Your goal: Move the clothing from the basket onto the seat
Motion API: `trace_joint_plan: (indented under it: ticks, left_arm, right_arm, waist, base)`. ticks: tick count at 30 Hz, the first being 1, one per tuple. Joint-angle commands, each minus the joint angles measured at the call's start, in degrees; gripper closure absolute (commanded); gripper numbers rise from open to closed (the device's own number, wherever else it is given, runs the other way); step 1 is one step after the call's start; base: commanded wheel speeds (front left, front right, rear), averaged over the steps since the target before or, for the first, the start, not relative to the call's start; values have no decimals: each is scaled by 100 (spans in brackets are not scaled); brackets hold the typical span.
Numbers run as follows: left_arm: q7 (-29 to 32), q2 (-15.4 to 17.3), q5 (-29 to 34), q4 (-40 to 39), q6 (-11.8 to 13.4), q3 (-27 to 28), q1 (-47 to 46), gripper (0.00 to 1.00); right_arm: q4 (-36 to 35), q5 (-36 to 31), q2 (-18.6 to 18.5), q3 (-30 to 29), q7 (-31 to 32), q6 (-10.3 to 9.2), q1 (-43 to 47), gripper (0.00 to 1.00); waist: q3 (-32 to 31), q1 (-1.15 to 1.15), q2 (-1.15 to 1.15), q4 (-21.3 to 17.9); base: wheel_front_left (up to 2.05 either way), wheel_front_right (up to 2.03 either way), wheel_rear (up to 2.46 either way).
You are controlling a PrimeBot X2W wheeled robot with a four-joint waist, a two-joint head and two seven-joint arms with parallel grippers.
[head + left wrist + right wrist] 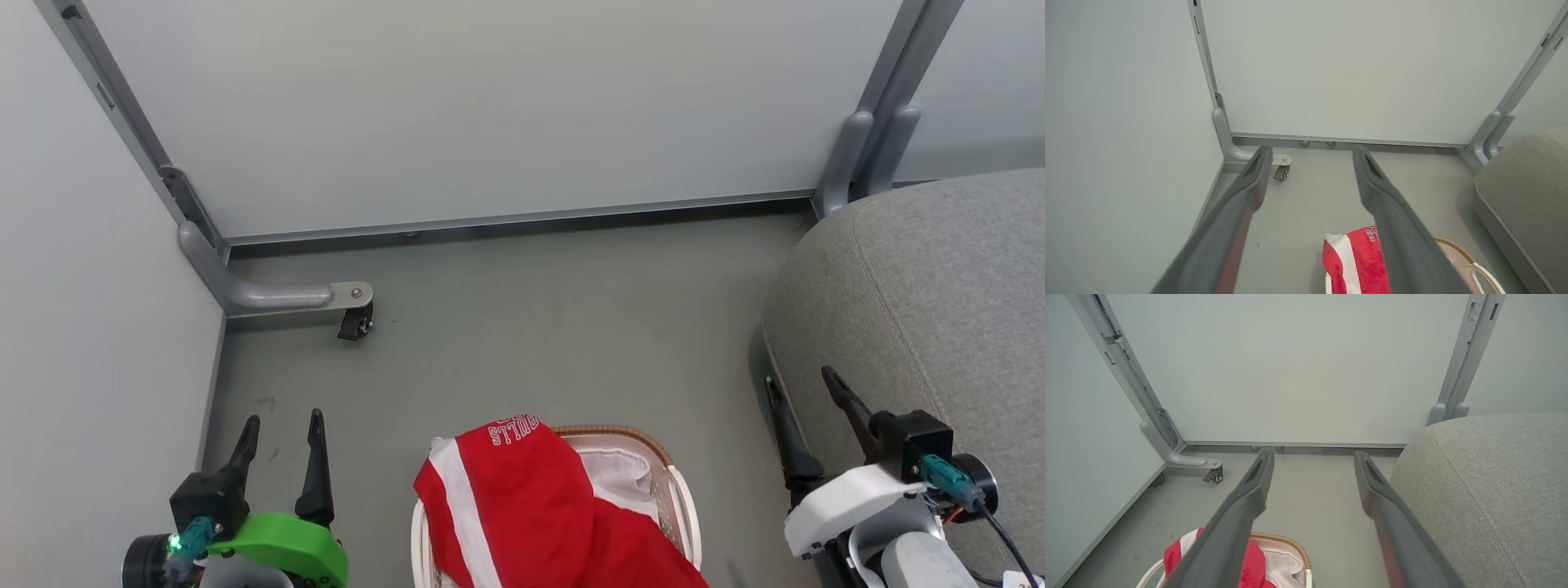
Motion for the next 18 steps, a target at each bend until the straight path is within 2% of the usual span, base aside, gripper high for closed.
trace_joint_plan:
  ticks: [1, 10, 18]
  left_arm:
    - [-51, 9, 164, -15, -37, 20, 77, 0]
    - [-140, -23, 482, 32, -81, 2, -66, 0]
    - [-228, -28, 765, 104, -130, -169, -523, 0]
  right_arm:
    - [5, -139, -18, 2, -54, 2, 65, 0]
    - [-85, -512, 4, 33, -144, 2, -135, 0]
    - [-309, -841, 72, 104, -233, 1, -547, 0]
  waist:
    - [9, 0, 0, -5]
    - [354, 0, 0, -116]
    - [1172, 0, 0, -398]
  base:
    - [0, 0, 0]
    - [0, 0, 0]
    - [0, 0, 0]
